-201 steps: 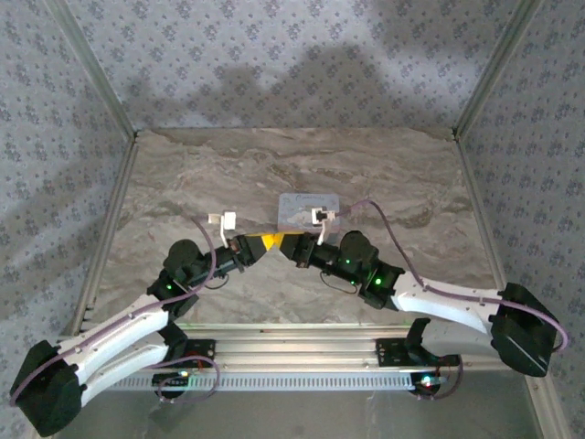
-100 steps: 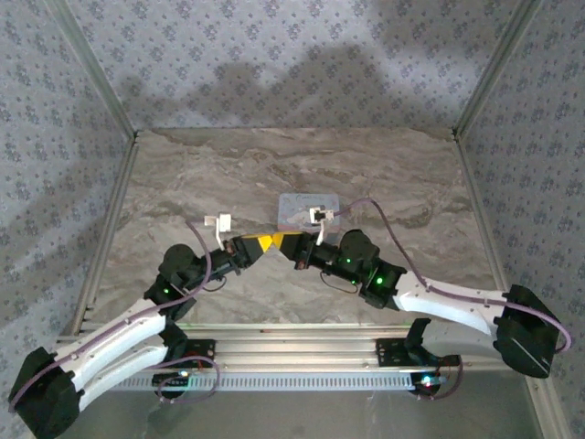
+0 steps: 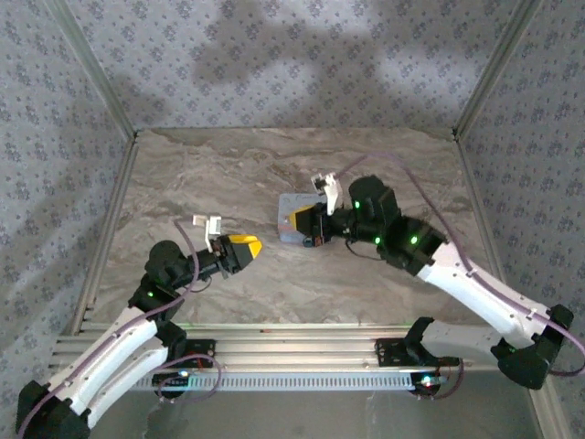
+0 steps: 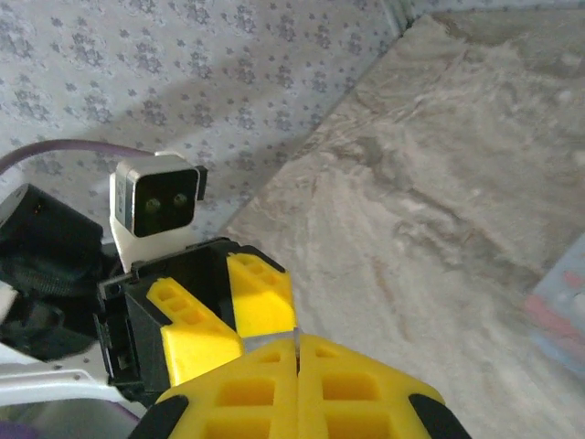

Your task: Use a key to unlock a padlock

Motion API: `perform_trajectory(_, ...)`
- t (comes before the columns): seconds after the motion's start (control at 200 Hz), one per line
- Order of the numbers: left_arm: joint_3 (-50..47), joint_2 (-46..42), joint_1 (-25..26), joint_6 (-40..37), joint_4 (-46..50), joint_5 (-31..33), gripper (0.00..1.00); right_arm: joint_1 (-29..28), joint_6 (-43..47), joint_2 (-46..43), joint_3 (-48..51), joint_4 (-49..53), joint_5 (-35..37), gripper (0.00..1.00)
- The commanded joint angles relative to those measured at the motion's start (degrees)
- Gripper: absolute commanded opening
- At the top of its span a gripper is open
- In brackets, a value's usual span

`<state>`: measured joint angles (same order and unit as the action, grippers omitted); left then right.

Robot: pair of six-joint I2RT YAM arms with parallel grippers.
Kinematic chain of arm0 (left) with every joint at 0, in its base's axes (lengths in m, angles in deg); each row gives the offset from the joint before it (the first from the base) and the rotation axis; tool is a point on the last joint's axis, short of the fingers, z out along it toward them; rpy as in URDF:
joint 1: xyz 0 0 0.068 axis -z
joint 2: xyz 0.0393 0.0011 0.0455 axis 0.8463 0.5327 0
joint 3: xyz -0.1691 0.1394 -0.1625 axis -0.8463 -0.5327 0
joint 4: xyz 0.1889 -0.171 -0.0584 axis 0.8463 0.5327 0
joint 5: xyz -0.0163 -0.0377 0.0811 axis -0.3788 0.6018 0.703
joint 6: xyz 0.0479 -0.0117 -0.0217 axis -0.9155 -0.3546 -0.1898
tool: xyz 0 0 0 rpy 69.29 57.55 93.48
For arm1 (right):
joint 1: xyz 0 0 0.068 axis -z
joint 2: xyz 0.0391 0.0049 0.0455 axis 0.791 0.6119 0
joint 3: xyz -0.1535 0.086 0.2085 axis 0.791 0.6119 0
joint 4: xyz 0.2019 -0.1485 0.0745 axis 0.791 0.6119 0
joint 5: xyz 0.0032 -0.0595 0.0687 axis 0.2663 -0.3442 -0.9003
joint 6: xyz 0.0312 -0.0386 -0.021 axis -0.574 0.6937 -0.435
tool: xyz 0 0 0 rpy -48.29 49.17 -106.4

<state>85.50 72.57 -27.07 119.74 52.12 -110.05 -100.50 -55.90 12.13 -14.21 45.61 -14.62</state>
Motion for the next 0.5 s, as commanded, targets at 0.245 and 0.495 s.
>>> perform_trajectory(0.245,9.04,9.74,4.63,-15.93,-5.30,-12.02,0.93,0.96,19.20,11.70,-15.86,34.59,-11.74,0.00)
perform_trajectory(0.495,12.66,16.83,7.44,-18.58,-5.35,-15.53,0.52,2.71,20.00,12.33,-16.97,34.97,-15.71,0.00)
